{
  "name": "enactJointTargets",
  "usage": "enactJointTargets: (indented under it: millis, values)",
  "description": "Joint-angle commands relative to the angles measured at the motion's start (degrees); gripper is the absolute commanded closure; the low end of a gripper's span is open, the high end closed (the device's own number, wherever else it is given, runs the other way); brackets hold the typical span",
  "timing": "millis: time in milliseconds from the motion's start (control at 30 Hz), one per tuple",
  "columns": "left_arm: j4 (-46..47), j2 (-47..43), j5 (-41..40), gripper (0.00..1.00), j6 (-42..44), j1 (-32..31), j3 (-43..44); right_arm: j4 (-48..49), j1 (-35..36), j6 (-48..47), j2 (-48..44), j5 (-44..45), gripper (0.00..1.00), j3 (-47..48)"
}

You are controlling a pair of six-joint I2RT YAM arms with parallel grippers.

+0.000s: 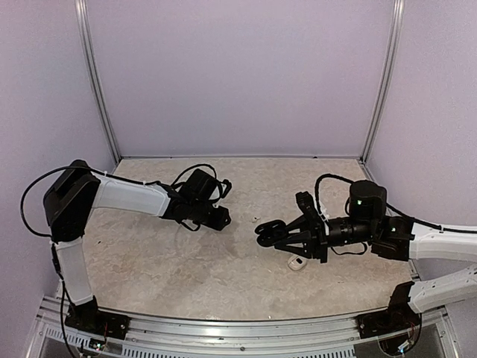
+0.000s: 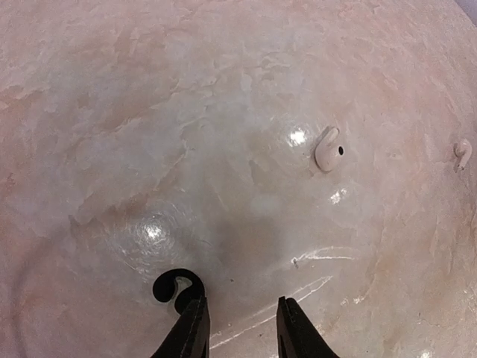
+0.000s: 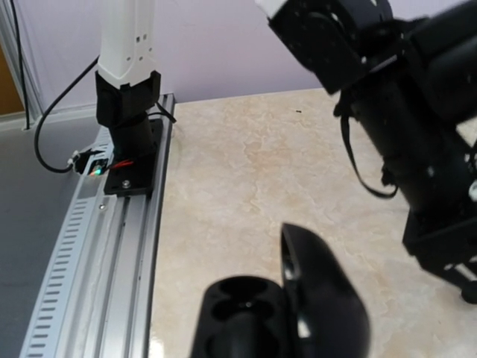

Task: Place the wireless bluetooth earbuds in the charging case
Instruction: Move the left earbud to the center of the board.

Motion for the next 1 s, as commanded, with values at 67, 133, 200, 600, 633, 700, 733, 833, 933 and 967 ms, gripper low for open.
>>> enactJointTargets:
  millis: [67,133,200,600,633,700,733,833,933,967]
  values:
    - [-1.9,0.7,0.8,0.67,1.0,2.0,1.0,0.4,-0.7,0.4,-1.7,0.1,1.00,-0.9]
    - [-1.2,0.4,2.7,0.67,1.3,4.7,0.4,0.6,-0.8,0.4,-1.8,-0.1,1.00,-1.1]
    - [0.0,0.4,4.9,0.67,2.0,6.9,-0.2,0.8,-0.7,0.4,-1.8,-0.1,1.00,-1.1]
    - [9.3,4.9,23.0,0.55,-0.3,10.9,-0.5,0.5,-0.7,1.2,-2.1,-0.1,1.00,-1.1]
    - [9.6,5.3,23.4,0.54,-0.5,11.0,-0.4,0.4,-0.7,1.9,-2.3,0.0,1.00,-1.1]
    - [9.9,6.0,23.2,0.53,-0.8,11.0,-0.4,0.2,-0.7,2.0,-2.5,0.2,1.00,-1.2]
    - [10.1,6.3,23.0,0.53,-0.9,11.0,-0.4,0.2,-0.7,2.0,-2.7,0.3,1.00,-1.3]
    - [10.5,6.7,22.5,0.52,-1.3,11.0,-0.8,0.4,-0.7,2.2,-2.8,0.4,1.00,-1.5]
    - [10.2,7.2,22.6,0.51,-1.3,10.9,-1.4,0.4,-0.7,2.2,-2.6,0.3,1.00,-1.5]
    - [10.2,7.2,22.9,0.52,-1.4,10.9,-1.9,0.4,-0.7,2.2,-2.6,0.3,1.00,-1.5]
